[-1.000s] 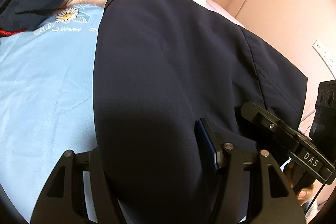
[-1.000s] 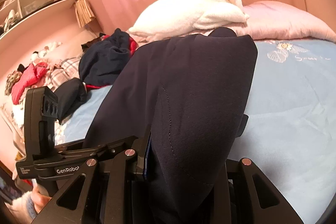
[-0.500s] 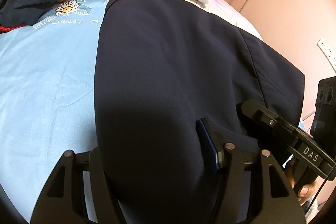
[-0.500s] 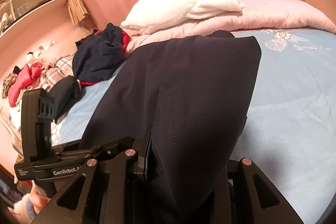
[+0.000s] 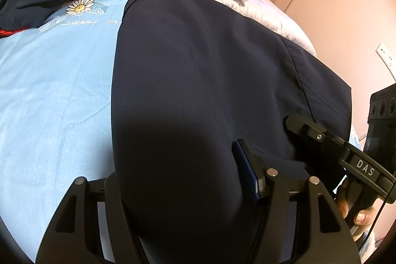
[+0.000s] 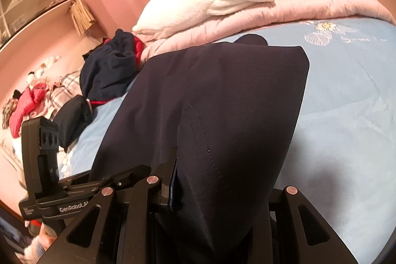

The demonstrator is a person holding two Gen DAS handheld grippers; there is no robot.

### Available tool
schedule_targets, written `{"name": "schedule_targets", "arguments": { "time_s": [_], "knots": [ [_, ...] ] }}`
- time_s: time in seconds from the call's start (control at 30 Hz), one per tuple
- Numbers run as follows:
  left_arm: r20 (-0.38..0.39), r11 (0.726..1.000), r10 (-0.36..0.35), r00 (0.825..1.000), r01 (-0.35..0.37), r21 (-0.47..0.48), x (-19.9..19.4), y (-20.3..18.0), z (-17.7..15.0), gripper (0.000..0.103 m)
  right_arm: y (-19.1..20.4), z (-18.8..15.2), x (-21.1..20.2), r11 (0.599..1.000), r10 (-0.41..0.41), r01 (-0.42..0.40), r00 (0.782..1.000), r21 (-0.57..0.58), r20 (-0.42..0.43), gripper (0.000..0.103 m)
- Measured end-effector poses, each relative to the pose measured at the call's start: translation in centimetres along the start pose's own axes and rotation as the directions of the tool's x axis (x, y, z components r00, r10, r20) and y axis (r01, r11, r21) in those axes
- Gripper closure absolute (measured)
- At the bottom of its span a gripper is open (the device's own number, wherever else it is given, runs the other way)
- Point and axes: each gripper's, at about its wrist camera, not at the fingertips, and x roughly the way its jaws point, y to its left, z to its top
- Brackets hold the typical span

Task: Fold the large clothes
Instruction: 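Carry the held navy jacket toward the pillow and lower it with both tools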

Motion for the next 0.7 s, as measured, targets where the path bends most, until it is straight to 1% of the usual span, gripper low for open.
{"name": "schedule_targets", "arguments": {
  "time_s": [0.23,0.37,0.5,0.63,0.7],
  "knots": [
    [-0.003,1.0,-0.001,1.0,0.001,0.0,0.2,0.1,-0.1,0.038,-1.6,-0.1,0.4,0.996,0.038,-0.036,0.999,0.086,-0.018,0.069],
    [-0.005,1.0,-0.003,1.0,0.003,-0.005,0.3,0.3,-0.2,0.037,-1.9,-0.1,0.8,0.994,0.028,-0.024,0.999,0.111,-0.031,0.068],
    [-0.008,1.0,-0.003,1.0,0.003,-0.007,0.4,0.4,-0.2,0.036,-2.4,-0.2,1.2,0.991,0.013,-0.006,0.998,0.135,-0.054,0.063],
    [-0.012,1.0,-0.004,1.0,0.004,-0.012,0.5,0.5,-0.2,0.035,-2.9,-0.2,1.3,0.985,0.019,-0.007,0.997,0.173,-0.07,0.057],
    [-0.014,1.0,-0.003,1.0,0.002,-0.013,0.5,0.5,-0.1,0.034,-3.1,-0.3,1.4,0.983,0.011,0.003,0.997,0.182,-0.075,0.051]
  ]
}}
